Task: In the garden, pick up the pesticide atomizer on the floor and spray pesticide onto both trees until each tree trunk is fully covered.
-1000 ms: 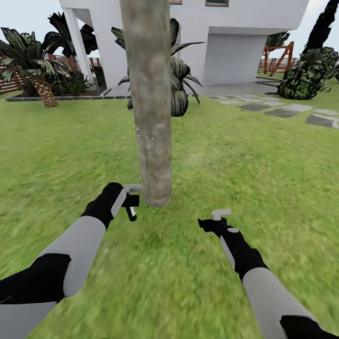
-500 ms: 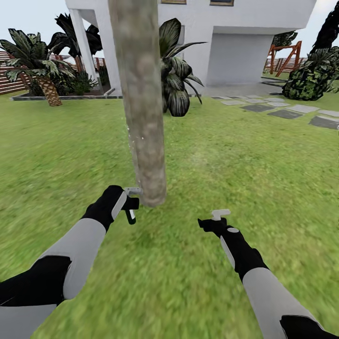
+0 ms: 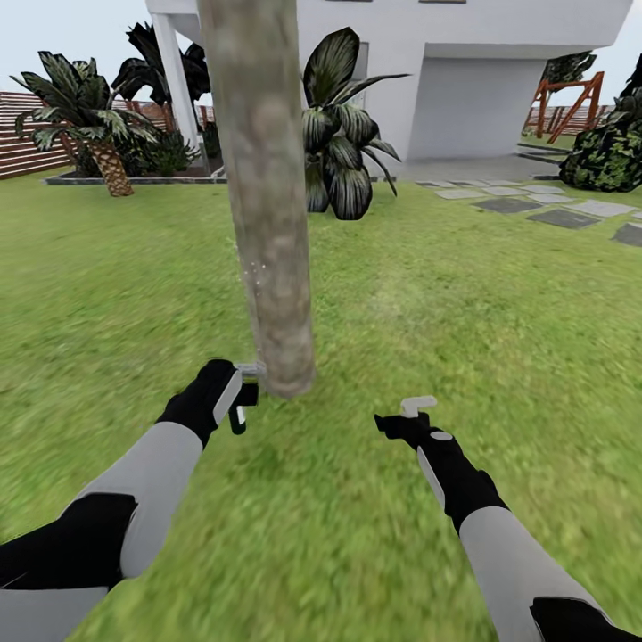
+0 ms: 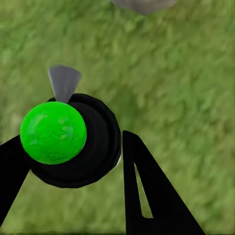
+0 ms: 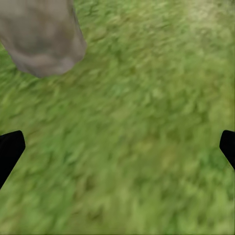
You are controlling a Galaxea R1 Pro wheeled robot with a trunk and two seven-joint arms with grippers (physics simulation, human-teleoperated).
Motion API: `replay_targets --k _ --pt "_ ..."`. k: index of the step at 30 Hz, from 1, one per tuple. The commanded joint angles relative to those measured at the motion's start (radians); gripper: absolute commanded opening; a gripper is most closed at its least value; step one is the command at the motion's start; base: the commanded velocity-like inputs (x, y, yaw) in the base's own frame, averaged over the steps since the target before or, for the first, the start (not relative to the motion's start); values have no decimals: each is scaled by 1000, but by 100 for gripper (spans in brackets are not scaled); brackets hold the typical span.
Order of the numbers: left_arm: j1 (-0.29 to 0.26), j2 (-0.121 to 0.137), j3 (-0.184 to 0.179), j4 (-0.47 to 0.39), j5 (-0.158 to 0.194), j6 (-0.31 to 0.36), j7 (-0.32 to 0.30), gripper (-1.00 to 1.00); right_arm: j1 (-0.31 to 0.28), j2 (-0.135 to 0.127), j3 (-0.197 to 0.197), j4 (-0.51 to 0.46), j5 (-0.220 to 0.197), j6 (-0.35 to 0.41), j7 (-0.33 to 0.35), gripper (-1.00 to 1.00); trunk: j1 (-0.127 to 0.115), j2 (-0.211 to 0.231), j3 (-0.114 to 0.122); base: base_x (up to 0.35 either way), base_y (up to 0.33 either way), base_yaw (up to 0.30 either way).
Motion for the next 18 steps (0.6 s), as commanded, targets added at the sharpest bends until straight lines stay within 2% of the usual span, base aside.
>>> replay_targets --k 1,4,8,14,18 --pt "6 -4 -1 -2 7 4 13 -100 0 1 -6 -2 10 5 8 100 0 0 -1 34 -26 9" --pt "32 -11 -1 -5 7 0 18 -100 0 1 -6 -2 10 5 8 100 0 0 -1 14 -10 3" --pt "54 -17 -1 -2 5 -71 21 -100 0 1 -6 -3 10 5 8 100 0 0 -1 126 -60 0" --pt "57 -16 -1 1 1 -82 22 -100 0 1 -6 -3 10 5 8 100 0 0 -4 230 -157 71" --pt "87 -16 -2 -2 5 -83 19 -100 -1 1 -6 0 10 5 8 100 0 0 -6 117 -80 66"
